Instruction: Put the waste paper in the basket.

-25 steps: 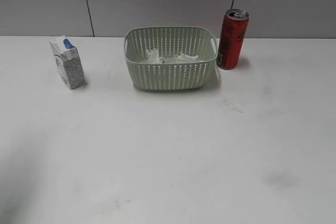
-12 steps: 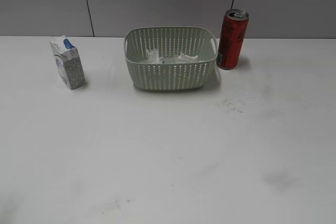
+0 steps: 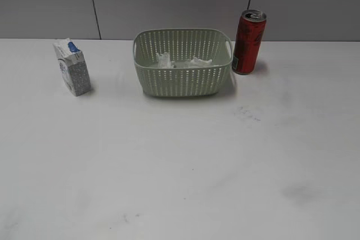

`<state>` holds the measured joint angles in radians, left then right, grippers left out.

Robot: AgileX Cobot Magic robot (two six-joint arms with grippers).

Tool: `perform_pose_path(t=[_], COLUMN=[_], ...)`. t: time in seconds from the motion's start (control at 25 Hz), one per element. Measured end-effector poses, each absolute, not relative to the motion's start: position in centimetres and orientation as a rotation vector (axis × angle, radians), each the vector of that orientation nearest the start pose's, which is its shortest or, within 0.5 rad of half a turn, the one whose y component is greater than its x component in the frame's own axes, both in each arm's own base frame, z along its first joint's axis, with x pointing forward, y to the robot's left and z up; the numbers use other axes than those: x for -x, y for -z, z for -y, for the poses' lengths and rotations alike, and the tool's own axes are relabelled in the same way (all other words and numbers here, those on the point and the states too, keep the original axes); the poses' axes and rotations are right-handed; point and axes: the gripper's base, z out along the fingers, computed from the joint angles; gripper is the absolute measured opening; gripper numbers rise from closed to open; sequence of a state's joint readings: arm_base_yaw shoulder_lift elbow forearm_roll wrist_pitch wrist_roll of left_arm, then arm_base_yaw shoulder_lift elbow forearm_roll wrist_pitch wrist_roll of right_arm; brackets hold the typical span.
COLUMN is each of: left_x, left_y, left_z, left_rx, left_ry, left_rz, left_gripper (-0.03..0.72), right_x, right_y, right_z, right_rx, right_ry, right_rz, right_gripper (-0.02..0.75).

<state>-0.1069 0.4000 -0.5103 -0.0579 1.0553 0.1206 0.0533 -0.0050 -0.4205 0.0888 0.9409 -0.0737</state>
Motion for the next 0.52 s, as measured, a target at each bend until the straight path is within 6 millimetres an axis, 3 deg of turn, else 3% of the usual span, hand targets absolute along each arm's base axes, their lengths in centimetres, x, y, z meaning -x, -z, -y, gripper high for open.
perform_pose_path(t=[0.52], left_x=[-0.9], left_y=[-28.0], left_z=[0.6], left_rx=[-0.241], left_ry=[0.062], left_rz=[-2.112], left_gripper=[0.589], right_x=[-0.7], right_y=[-26.5], right_z=[-0.7], right_rx=[0.121], right_ry=[-0.092], right_rz=[-1.994], right_gripper=[0.588])
